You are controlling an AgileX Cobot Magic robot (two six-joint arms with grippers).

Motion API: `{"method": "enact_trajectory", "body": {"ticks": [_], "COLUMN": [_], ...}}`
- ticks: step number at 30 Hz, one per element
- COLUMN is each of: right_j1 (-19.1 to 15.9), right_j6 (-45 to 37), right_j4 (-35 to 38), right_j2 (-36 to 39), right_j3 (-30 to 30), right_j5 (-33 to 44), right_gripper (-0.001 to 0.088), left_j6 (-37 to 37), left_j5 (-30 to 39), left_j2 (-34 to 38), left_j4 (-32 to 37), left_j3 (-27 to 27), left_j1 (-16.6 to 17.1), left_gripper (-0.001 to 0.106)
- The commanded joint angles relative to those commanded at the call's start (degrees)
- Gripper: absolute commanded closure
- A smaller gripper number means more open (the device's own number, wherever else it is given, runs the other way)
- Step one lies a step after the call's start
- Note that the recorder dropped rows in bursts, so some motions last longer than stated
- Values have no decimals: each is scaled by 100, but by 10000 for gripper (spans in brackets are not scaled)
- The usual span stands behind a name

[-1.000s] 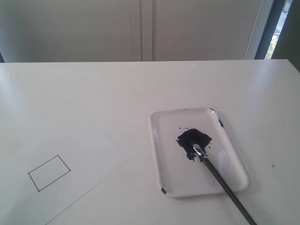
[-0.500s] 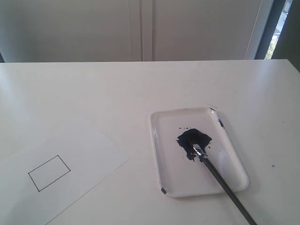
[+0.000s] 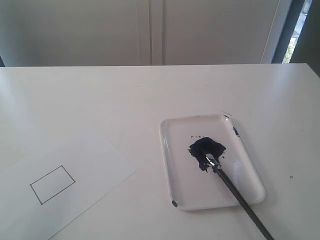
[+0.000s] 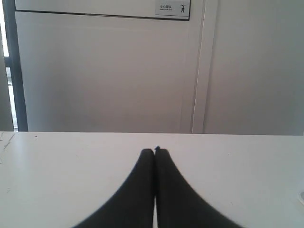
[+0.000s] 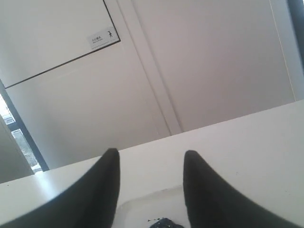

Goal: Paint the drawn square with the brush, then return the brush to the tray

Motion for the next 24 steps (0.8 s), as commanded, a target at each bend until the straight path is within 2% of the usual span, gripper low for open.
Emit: {"method": "enact_trajectory", "body": {"ticks": [5,8,11,17,21,24], "right_j1": [0,0,0,0,0,0], "right_j6": [0,283,235,235,235,235], "right_j4": [12,170,61,32,7,-41], "right_j2": [0,0,0,0,0,0], "right_j3": [0,0,0,-166,-378,-520], "right_j5": [-40,-279,-752,-1113,-1178,-726], "right_gripper": [459,461,547,696,698,698], "left_j6": [-44,-198,-198,-198,-198,-221], "left_j5": [-33,-196,-454,-470,-484,-561], "left_j2": [0,0,0,0,319,698], "left_j4": [-25,-136,-137,-188,-165,-127], "left_j3": [0,0,-44,-721,-1087,-1271], "left_j1": [0,0,0,0,0,0], "left_gripper": [1053,1053,1053,1053,1053,1053]}}
